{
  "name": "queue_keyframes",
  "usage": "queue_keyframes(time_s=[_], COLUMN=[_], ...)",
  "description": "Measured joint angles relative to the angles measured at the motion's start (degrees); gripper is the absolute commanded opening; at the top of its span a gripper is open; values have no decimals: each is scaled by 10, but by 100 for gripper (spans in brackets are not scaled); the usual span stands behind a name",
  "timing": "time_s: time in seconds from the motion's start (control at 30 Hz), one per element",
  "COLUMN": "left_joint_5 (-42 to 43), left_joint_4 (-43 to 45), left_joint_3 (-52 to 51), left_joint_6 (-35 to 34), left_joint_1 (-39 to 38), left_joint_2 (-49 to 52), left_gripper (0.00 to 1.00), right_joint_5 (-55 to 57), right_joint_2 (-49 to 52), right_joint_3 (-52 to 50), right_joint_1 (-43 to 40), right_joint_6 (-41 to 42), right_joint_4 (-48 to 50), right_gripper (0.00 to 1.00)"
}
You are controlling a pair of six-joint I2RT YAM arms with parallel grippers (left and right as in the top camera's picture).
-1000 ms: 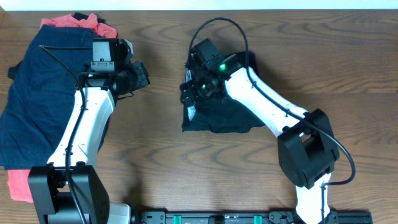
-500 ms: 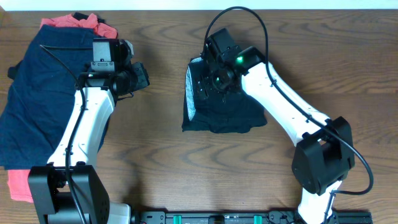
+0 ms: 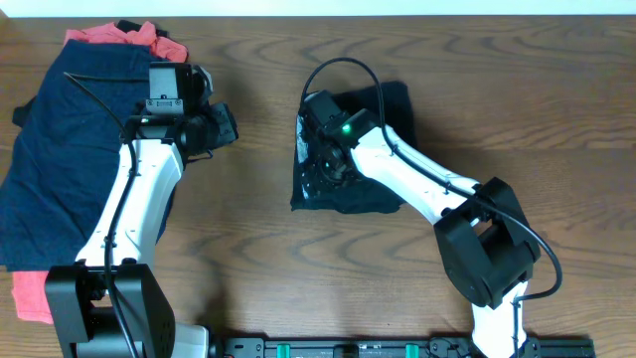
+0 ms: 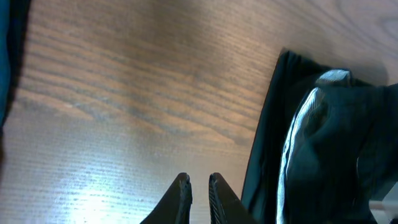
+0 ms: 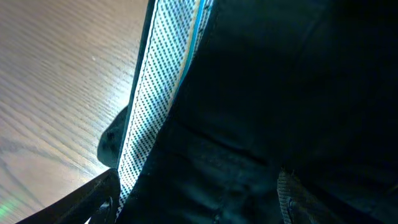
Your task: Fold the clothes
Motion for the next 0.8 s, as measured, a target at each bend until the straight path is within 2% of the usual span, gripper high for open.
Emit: queue_keyframes(time_s=[0.27,0.47,0.5,0.67,0.8], left_joint_5=[0,-10,-14,-28,-31], left_joint_4=[-4,-6,-7,-7,-7], left_joint_3=[0,0,0,0,0], left_joint_6=[0,0,0,2,2], left_joint_1=[0,0,0,0,0], left_joint_2=[14,14,14,14,14], left_gripper=[17,17,21,21,21], right_joint_5=[6,6,8,11,19], right_joint_2=[-1,-46,-62,-118,-110], right_joint_3=[0,0,0,11,3], right_joint_1=[-5,-43,-54,-108,-120], right_joint_6=[5,27,29,26,23], right_joint_4=[-6,-30,-31,-39,-43], right_gripper=[78,86,87,89,89])
